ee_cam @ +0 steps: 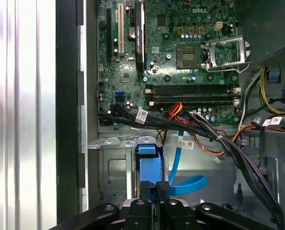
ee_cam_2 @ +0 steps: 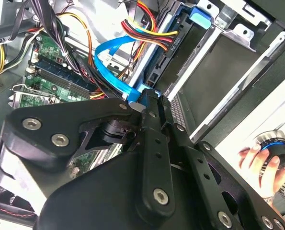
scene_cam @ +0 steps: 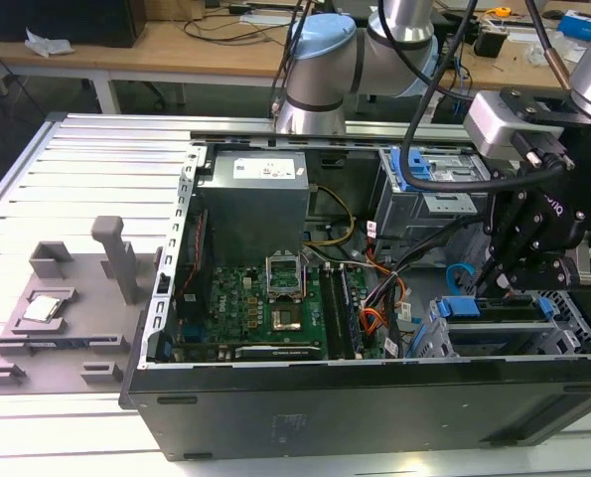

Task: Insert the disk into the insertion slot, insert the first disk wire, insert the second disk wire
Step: 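Insert the second disk wire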

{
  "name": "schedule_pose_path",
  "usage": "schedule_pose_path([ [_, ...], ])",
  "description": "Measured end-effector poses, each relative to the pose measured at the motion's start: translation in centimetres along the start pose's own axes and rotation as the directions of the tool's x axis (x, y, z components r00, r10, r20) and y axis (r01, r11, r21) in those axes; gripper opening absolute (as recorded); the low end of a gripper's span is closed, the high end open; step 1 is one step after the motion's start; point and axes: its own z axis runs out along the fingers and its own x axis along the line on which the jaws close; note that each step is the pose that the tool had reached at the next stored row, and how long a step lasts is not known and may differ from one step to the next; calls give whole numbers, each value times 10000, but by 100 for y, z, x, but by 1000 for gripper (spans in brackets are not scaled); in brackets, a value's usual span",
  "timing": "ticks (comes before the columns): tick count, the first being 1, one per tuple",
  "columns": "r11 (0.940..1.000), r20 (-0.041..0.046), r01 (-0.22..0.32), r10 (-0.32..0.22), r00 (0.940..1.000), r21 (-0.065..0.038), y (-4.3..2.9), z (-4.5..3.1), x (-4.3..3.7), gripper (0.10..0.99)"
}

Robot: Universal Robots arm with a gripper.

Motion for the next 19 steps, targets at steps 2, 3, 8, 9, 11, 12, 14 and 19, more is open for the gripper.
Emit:
schedule_pose_path([
  [2, 10000, 0, 1, -1, 10000, 0, -1, 9, 0, 165],
  [3, 10000, 0, 1, -1, 10000, 0, -1, 15, 0, 165],
  [8, 10000, -1, 0, 0, 10000, 0, -3, 54, -1, 165],
  [9, 10000, -1, 0, 0, 10000, 0, -3, 58, -1, 165],
  [11, 10000, 0, 0, 0, 10000, 0, -4, 70, -1, 165],
  [12, 10000, 0, 0, 0, 10000, 0, -4, 75, -1, 165],
  [14, 10000, 1, 1, -1, 10000, 1, -25, 92, -1, 165],
  [19, 10000, 4, 1, -1, 10000, -1, -112, 106, -21, 165],
])
